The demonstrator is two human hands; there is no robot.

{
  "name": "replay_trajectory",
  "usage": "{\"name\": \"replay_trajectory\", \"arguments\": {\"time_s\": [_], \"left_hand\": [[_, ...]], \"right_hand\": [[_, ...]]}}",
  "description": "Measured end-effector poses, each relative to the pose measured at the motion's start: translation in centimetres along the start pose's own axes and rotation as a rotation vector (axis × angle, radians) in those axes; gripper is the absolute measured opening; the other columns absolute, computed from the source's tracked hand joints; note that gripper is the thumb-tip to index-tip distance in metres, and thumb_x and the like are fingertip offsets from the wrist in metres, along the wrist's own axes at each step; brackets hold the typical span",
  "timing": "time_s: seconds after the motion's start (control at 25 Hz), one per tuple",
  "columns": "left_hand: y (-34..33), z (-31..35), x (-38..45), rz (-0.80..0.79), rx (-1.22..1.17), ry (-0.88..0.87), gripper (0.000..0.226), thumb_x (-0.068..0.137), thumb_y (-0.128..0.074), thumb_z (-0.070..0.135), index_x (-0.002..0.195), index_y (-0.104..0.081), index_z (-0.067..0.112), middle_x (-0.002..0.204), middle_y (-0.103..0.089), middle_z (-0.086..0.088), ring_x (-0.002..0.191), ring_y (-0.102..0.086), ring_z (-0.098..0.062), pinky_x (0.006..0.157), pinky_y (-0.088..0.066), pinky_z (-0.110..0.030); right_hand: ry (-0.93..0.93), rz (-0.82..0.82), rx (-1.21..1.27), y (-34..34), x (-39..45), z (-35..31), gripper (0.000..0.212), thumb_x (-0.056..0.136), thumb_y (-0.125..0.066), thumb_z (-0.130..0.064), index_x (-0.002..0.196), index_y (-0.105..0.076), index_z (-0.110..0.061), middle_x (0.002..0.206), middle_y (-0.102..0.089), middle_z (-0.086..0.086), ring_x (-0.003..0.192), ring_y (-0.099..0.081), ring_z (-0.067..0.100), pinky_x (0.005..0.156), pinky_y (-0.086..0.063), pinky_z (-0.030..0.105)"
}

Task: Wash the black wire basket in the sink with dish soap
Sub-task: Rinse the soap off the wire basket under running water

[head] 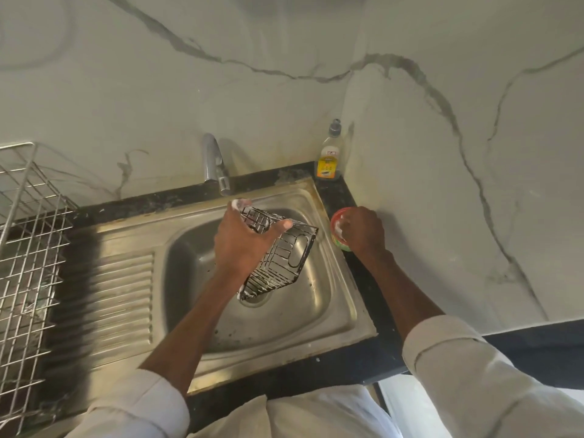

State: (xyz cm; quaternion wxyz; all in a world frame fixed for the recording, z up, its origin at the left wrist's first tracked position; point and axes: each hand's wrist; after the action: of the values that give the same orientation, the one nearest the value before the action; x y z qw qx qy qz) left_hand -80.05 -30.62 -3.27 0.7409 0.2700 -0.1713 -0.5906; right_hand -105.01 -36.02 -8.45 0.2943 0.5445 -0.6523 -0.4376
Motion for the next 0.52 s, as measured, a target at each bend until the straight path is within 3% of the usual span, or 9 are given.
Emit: {"name": "replay_trajectory", "arguments": {"time_s": [0.08,0.16,0.24,0.32,0.44,0.52], "left_hand": [[0.2,-0.3,0.4,-0.062,0.006,-0.017,0.119,0.053,-0.080,0.092,0.148,-0.043,0.030,0.144,-0.065,-0.004,0.131,-0.062,-0.026,0.110,-0.052,-0.049],[0.7,-0.8,1.1,-0.125,0.047,-0.021,0.130,0.048,-0.076,0.097,0.152,-0.040,0.027,0.141,-0.066,-0.002,0.130,-0.063,-0.025,0.109,-0.053,-0.048],[1.3,-1.0,1.8,-0.208,0.101,-0.053,0.133,0.049,-0.078,0.094,0.155,-0.039,0.024,0.138,-0.067,0.002,0.129,-0.063,-0.022,0.107,-0.051,-0.039],[2.1,-1.6,2.4,-0.264,0.149,-0.092,0.131,0.052,-0.084,0.087,0.157,-0.038,0.023,0.140,-0.065,0.006,0.130,-0.061,-0.017,0.104,-0.044,-0.030],[3.4,-2.2,3.3,-0.266,0.211,-0.147,0.125,0.052,-0.084,0.085,0.154,-0.043,0.024,0.135,-0.064,0.012,0.127,-0.061,-0.012,0.105,-0.043,-0.026],[3.7,-2.7,3.9,-0.291,0.251,-0.201,0.121,0.056,-0.083,0.086,0.152,-0.046,0.023,0.143,-0.064,0.007,0.134,-0.060,-0.016,0.115,-0.045,-0.037]], "right_hand": [[0.096,0.061,0.088,0.1,-1.0,-1.7,0.030,0.095,-0.066,-0.020,0.124,-0.074,-0.021,0.127,-0.070,0.002,0.111,-0.068,0.022,0.091,-0.050,0.028],[0.326,-0.063,0.153,-0.4,-2.3,-4.6,0.052,0.091,-0.069,-0.007,0.139,-0.063,-0.026,0.142,-0.060,-0.003,0.126,-0.059,0.016,0.099,-0.043,0.022],[0.522,-0.274,0.138,-1.4,-3.4,-7.5,0.077,0.081,-0.071,0.001,0.150,-0.050,-0.026,0.151,-0.051,-0.001,0.138,-0.048,0.020,0.108,-0.046,0.035],[0.592,-0.426,0.101,-2.7,-3.5,-9.7,0.090,0.073,-0.073,-0.011,0.154,-0.039,-0.028,0.152,-0.049,0.002,0.137,-0.050,0.024,0.106,-0.050,0.046],[0.591,-0.439,0.068,-4.4,-3.4,-11.3,0.082,0.074,-0.059,-0.037,0.152,-0.034,-0.036,0.145,-0.054,0.002,0.123,-0.061,0.024,0.094,-0.056,0.046],[0.586,-0.348,0.024,-5.3,-3.7,-11.8,0.066,0.080,-0.047,-0.040,0.145,-0.042,-0.030,0.137,-0.060,0.002,0.120,-0.063,0.025,0.093,-0.056,0.046]]}}
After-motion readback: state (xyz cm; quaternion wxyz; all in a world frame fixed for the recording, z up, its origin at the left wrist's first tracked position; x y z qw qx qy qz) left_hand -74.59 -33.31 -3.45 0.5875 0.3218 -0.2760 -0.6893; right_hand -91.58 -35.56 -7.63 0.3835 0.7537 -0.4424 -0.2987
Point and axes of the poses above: each hand's wrist, its own x-axis towards the middle knuckle, its own y-axis out of the back of the hand, z = x × y
